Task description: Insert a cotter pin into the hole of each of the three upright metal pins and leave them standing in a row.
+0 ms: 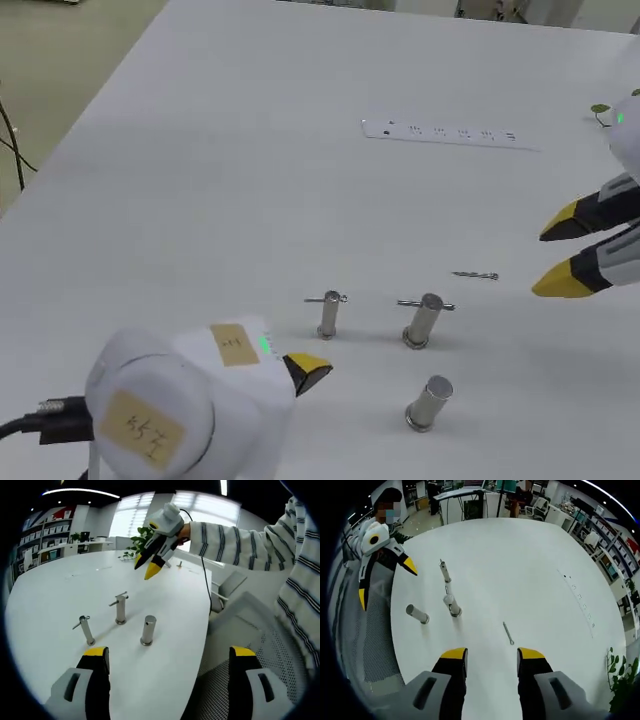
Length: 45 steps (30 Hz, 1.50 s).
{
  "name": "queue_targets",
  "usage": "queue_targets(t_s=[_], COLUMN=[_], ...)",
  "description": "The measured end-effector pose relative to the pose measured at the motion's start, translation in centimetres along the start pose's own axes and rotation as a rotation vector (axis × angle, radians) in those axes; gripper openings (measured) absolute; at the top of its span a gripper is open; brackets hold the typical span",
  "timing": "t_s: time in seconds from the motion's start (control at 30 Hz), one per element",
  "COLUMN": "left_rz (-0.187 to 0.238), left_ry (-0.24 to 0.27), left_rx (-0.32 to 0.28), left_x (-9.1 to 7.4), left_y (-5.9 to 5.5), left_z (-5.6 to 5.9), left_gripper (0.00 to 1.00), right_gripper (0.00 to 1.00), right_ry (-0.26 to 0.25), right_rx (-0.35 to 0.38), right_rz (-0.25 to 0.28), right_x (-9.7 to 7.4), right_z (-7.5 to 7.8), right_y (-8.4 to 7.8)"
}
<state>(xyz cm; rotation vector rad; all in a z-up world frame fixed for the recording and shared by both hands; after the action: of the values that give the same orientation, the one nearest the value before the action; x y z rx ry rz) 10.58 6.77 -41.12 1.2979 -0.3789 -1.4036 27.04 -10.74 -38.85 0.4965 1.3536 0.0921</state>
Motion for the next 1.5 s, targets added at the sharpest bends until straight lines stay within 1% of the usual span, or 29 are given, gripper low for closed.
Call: queue_targets(t_s=[0.1,0.2,0.27,0.3,0.37,0.47,0.6,0.73,0.87,0.93,1.0,1.07,1.17,1.3,1.33,1.37,1.5], left_rz=[0.000,0.003,0.023,0.035,0.042,0.041,0.059,0.048,0.053,0.060,0.062,0.060,0.063,0.061,0.060,0.059,0.059], left_ry=[0.004,0.008,-0.012,-0.014,-0.010,-0.003,-0.009,-0.003,-0.009,-0.011,-0.011,-0.010,-0.012,-0.017,-0.017,-0.016,-0.016], left_rx=[-0.007,-0.011,-0.039,-0.049,-0.049,-0.051,-0.077,-0.073,-0.084,-0.093,-0.095,-0.096,-0.103,-0.110,-0.110,-0.111,-0.117], left_x=[-0.2,-0.4,-0.5,-0.6,-0.6,-0.6,-0.7,-0.7,-0.7,-0.7,-0.7,-0.7,-0.7,-0.7,-0.7,-0.7,-0.7], left_y=[-0.1,-0.2,0.0,0.1,0.2,0.1,0.1,-0.1,-0.2,-0.2,-0.2,-0.2,-0.3,-0.4,-0.5,-0.5,-0.5], left_z=[-0.1,-0.2,0.0,-0.1,-0.1,-0.3,-0.5,-0.7,-0.7,-0.7,-0.7,-0.8,-0.9,-0.8,-0.9,-0.9,-0.9], left_gripper=[0.99,0.99,0.99,0.99,0.99,0.99,0.99,0.99,0.99,0.99,0.97,0.97,0.97,0.96,0.96,0.96,0.96], right_gripper=[0.34,0.32,0.30,0.29,0.27,0.24,0.25,0.21,0.16,0.15,0.14,0.12,0.10,0.09,0.08,0.08,0.06], right_ry=[0.018,0.025,0.024,0.024,0.028,0.042,0.052,0.064,0.076,0.075,0.080,0.084,0.082,0.097,0.098,0.100,0.112], right_rx=[-0.031,-0.041,-0.061,-0.066,-0.073,-0.082,-0.091,-0.092,-0.092,-0.089,-0.083,-0.081,-0.079,-0.063,-0.067,-0.070,-0.081], right_rz=[-0.020,-0.036,-0.052,-0.057,-0.065,-0.079,-0.105,-0.119,-0.129,-0.138,-0.145,-0.153,-0.157,-0.147,-0.149,-0.151,-0.166], right_x=[0.8,1.4,2.0,2.2,2.9,4.0,5.2,6.1,6.7,7.0,7.2,7.7,7.9,8.1,8.2,8.3,8.7], right_z=[0.4,0.8,1.3,1.4,1.8,2.2,2.7,3.1,3.3,3.6,3.7,3.9,4.1,3.9,4.2,4.3,3.7], right_y=[0.2,0.3,0.3,0.3,0.3,0.2,0.0,-0.2,-0.5,-0.8,-1.0,-1.5,-1.8,-1.7,-1.9,-1.9,-1.9])
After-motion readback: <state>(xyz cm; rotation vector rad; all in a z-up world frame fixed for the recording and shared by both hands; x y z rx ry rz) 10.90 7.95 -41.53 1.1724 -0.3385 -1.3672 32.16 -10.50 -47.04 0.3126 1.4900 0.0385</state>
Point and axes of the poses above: the centre of the closed fingertips' face, and the gripper's own axes: x roughly forward along the fingers, z roughly to its right, y roughly out of its top, the point moved 3 cm from there along -x, roughly backward along the fingers, and after that the axes turned 4 degrees about -x, right-handed, at the moved point
